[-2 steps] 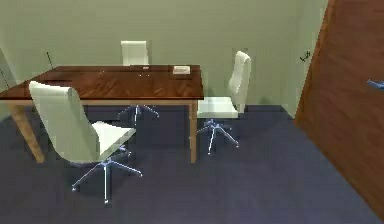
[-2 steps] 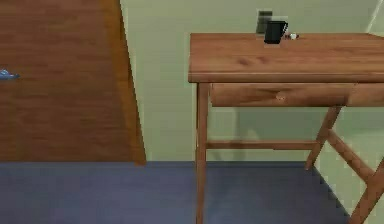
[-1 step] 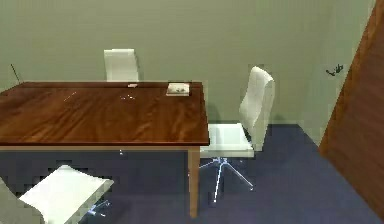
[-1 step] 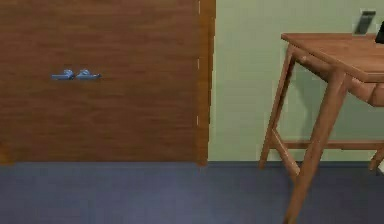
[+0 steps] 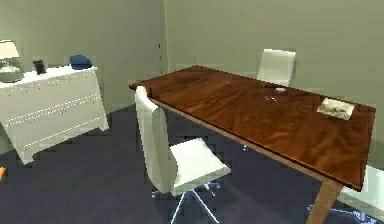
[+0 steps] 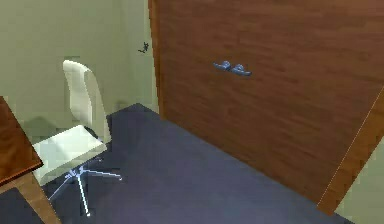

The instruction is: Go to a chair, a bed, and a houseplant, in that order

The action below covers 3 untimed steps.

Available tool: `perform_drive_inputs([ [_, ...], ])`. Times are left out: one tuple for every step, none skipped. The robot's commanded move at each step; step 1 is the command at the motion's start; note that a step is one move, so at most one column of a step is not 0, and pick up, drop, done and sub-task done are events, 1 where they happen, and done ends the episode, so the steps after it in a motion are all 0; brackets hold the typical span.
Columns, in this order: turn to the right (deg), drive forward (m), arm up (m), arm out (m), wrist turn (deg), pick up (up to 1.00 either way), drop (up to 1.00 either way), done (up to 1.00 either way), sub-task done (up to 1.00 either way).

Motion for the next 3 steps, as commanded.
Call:
perform_drive_inputs([
  [0.0,0.0,0.0,0.0,0.0,0.0,0.0,0.0,1.0],
  [-45.0,0.0,0.0,0.0,0.0,0.0,0.0,0.0,0.0],
  [-45.0,0.0,0.0,0.0,0.0,0.0,0.0,0.0,0.0],
])
